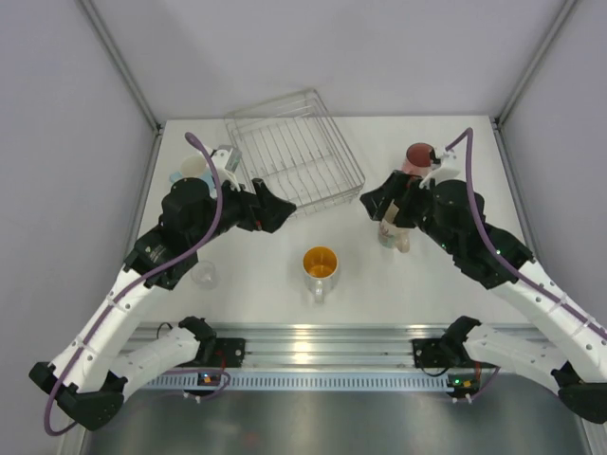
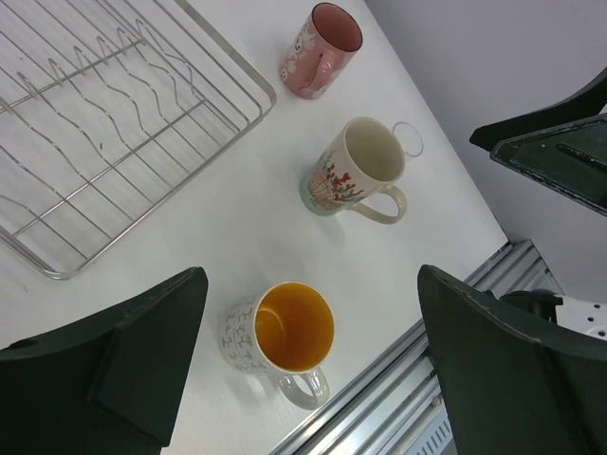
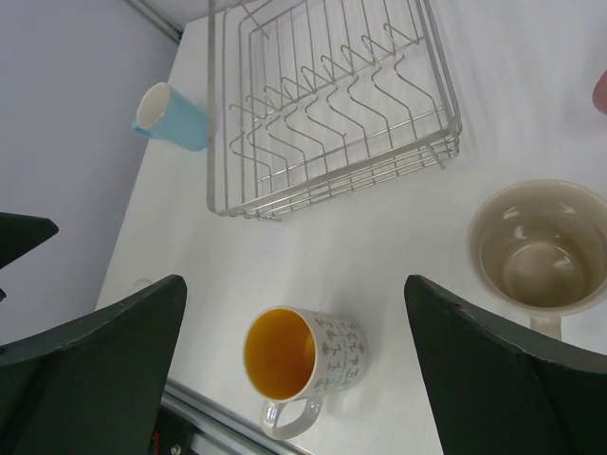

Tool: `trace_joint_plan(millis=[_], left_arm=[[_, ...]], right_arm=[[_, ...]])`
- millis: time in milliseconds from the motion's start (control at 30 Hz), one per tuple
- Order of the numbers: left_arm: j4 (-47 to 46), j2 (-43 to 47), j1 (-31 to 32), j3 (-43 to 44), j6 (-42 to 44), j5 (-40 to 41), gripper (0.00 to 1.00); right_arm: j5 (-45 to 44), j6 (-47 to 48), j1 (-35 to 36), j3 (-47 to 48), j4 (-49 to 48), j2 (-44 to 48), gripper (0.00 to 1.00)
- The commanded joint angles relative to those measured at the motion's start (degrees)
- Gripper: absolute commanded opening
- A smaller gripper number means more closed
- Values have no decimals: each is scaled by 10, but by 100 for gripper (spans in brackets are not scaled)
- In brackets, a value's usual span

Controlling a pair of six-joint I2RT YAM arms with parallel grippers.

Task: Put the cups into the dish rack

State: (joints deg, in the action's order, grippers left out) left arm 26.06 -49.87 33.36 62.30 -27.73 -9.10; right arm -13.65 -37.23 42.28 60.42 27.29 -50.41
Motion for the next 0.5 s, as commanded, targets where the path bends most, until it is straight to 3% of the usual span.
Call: trace_joint_plan(millis=[0, 233, 467], left_arm=[[-30, 6, 0, -2, 12, 9, 98], [-31, 5, 0, -5, 17, 8, 98], [-31, 10, 0, -21, -3, 11, 98]], right_arm=[[-8, -3, 5, 27, -14, -4, 99], [-15, 10, 5, 28, -21, -4, 99], [-111, 88, -7, 50, 12, -27, 99]])
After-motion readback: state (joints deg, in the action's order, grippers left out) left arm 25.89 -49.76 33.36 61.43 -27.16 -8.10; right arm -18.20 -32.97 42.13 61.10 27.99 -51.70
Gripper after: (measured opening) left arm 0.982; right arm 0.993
